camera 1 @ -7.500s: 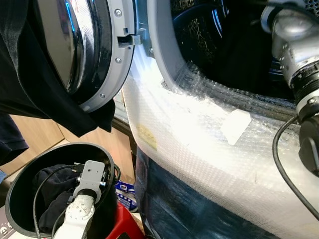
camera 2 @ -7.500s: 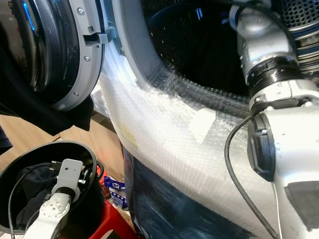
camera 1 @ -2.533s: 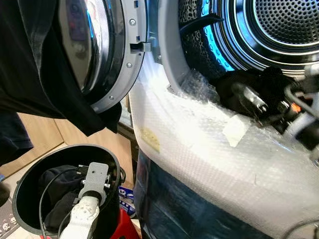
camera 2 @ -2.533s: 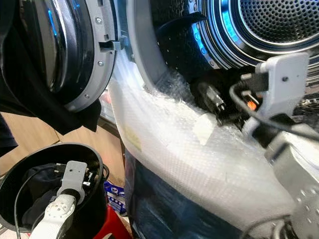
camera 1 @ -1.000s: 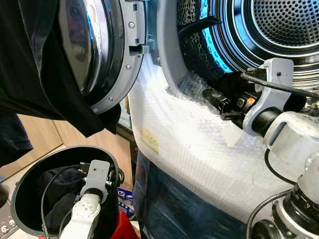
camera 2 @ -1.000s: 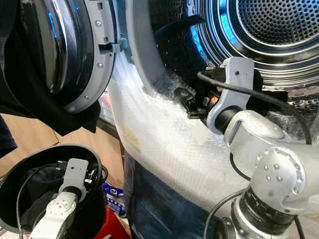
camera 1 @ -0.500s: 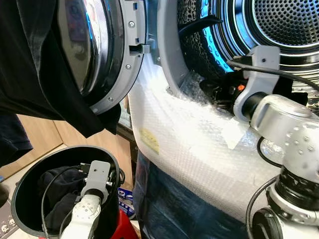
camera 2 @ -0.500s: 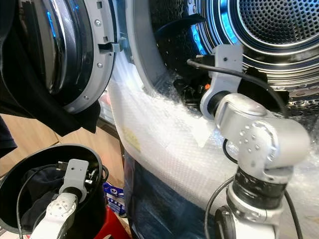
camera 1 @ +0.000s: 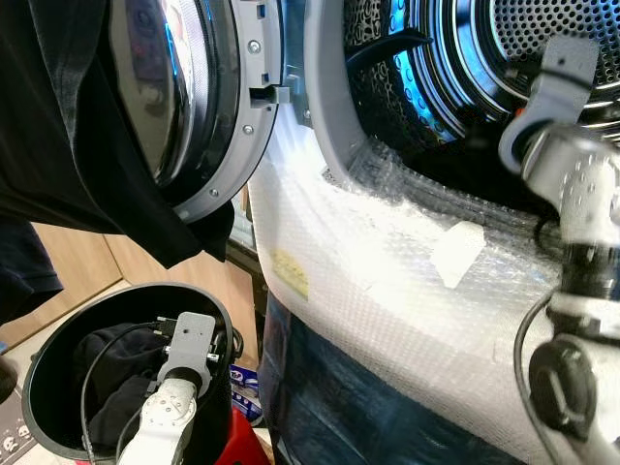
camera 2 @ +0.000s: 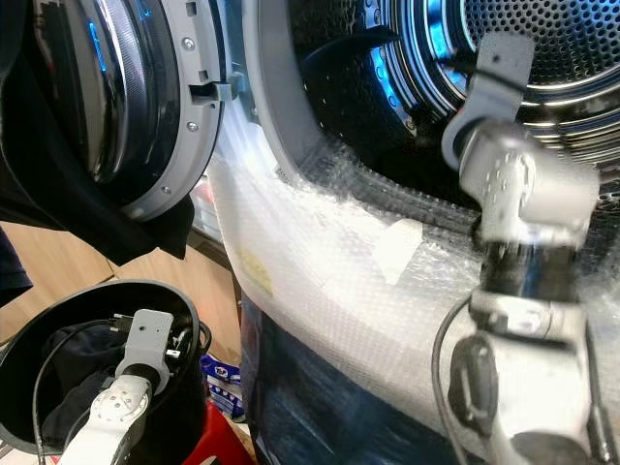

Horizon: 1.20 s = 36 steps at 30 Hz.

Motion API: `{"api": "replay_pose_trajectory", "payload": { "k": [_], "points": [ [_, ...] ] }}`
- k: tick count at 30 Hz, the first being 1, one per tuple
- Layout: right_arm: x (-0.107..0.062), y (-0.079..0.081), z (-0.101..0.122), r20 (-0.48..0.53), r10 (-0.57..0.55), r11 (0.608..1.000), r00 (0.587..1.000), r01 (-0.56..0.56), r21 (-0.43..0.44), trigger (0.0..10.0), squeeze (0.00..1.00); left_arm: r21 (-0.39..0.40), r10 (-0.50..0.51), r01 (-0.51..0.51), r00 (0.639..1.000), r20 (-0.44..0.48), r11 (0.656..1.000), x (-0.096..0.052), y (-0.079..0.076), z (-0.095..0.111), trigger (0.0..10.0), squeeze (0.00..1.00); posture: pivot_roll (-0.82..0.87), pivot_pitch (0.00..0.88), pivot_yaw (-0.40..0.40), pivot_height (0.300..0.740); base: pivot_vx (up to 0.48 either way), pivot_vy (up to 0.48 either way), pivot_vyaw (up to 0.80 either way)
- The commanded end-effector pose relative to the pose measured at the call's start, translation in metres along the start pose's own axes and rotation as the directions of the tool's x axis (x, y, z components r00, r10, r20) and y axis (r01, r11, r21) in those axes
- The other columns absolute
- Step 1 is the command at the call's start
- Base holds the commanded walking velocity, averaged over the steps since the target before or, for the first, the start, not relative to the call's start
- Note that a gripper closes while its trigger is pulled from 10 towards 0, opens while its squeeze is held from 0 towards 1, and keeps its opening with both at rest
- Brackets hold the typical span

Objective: Clothes washing

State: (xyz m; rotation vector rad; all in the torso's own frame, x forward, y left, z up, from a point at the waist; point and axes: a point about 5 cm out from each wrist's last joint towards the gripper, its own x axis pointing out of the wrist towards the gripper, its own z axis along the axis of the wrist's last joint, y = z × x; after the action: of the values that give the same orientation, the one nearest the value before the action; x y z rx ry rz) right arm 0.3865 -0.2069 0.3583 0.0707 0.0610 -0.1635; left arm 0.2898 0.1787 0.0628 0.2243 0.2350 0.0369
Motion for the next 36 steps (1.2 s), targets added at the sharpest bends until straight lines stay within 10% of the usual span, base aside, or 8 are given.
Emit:
{"api": "replay_pose_trajectory", "payload": {
  "k": [1,6,10,17,24,34,36],
  "points": [
    [0.006,-0.005,0.000,-0.004,-0.034,0.999,0.999,0.034,0.003,10.0,0.00,0.005,-0.031,0.031,0.999,-0.021,1.000,0.000,-0.008,-0.003,10.0,0.00,-0.07,0.000,-0.041,0.740,0.000,0.000,0.00],
    [0.017,-0.018,0.002,0.025,-0.170,0.985,0.985,0.171,-0.021,10.0,0.00,0.007,-0.026,0.026,0.999,-0.028,1.000,0.000,-0.006,-0.004,10.0,0.00,-0.07,0.000,-0.040,0.740,0.000,0.000,0.00],
    [0.017,-0.005,0.007,0.051,-0.064,0.998,0.997,0.063,0.011,10.0,0.00,0.004,-0.031,0.031,0.999,-0.031,1.000,-0.001,-0.007,-0.005,10.0,0.00,-0.07,0.000,-0.037,0.740,0.000,0.000,0.00],
    [-0.032,-0.006,0.081,0.337,0.071,0.994,0.939,-0.095,0.054,10.0,0.00,0.012,-0.056,0.056,0.998,-0.042,0.998,-0.002,-0.011,-0.008,10.0,0.00,-0.09,0.000,-0.028,0.740,0.000,0.000,0.00],
    [-0.083,0.009,0.087,0.437,0.266,0.964,0.859,-0.246,-0.104,10.0,0.00,0.009,-0.077,0.077,0.997,-0.030,0.997,-0.002,-0.017,-0.005,10.0,0.00,-0.10,0.000,-0.018,0.740,0.000,0.000,0.00],
    [-0.127,0.031,0.053,0.463,0.584,0.806,0.667,-0.542,-0.237,10.0,0.00,0.014,-0.089,0.089,0.996,-0.025,0.996,-0.003,-0.019,-0.005,10.0,0.00,-0.11,0.000,-0.018,0.740,0.000,0.000,0.00],
    [-0.139,0.044,0.023,0.397,0.720,0.693,0.569,-0.605,-0.392,10.0,0.00,0.014,-0.090,0.090,0.996,-0.020,0.996,-0.001,-0.020,-0.004,10.0,0.00,-0.11,0.000,-0.016,0.740,0.000,0.000,0.00]
  ]
}}
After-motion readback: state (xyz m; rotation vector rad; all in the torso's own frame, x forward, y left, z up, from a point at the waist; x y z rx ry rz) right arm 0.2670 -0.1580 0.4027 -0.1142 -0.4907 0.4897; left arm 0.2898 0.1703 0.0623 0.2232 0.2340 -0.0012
